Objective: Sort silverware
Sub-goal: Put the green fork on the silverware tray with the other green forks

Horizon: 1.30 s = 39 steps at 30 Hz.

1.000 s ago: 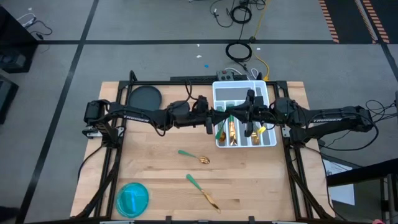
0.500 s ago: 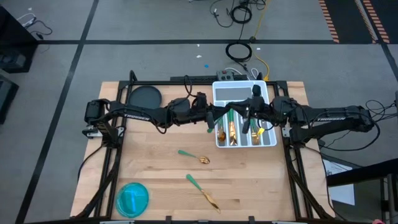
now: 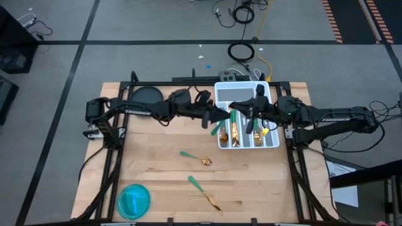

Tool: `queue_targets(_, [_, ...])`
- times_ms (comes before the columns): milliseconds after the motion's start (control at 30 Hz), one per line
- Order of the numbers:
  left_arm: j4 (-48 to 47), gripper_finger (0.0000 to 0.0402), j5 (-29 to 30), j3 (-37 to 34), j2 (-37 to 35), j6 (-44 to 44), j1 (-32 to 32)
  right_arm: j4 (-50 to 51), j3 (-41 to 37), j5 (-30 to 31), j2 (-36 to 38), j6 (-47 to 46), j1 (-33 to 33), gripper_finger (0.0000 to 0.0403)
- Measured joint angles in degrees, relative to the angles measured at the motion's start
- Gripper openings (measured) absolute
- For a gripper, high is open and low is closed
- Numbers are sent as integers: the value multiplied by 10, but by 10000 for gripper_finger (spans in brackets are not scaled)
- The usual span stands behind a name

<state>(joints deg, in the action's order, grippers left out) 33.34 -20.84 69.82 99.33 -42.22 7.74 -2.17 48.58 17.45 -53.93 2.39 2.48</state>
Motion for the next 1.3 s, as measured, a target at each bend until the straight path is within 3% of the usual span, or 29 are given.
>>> queue_targets(267, [-62, 225, -38, 0, -5, -10, 22, 53, 0, 24, 3, -10, 1, 0])
queue_targets(433, [-106, 274, -49, 0, -22, -7, 39, 118, -1, 67, 9, -2, 3, 1])
queue_targets(600, [-135, 280, -37, 0, -32, 13, 58, 235, -1, 196, 25, 32, 3, 1])
queue_targets(700, [-130, 280, -37, 0, -40, 22, 61, 256, -1, 237, 27, 97, 5, 1])
queue_targets(867, [-136, 280, -31, 0, -37, 22, 64, 309, -1, 237, 10, 265, 7, 1])
queue_targets(1067, [-142, 280, -32, 0, -40, 26, 62, 450, -1, 236, -36, 470, -8, 1])
queue_targets(1300, [-207, 280, -31, 0, -52, 58, 62, 545, -1, 237, -95, 670, -51, 0])
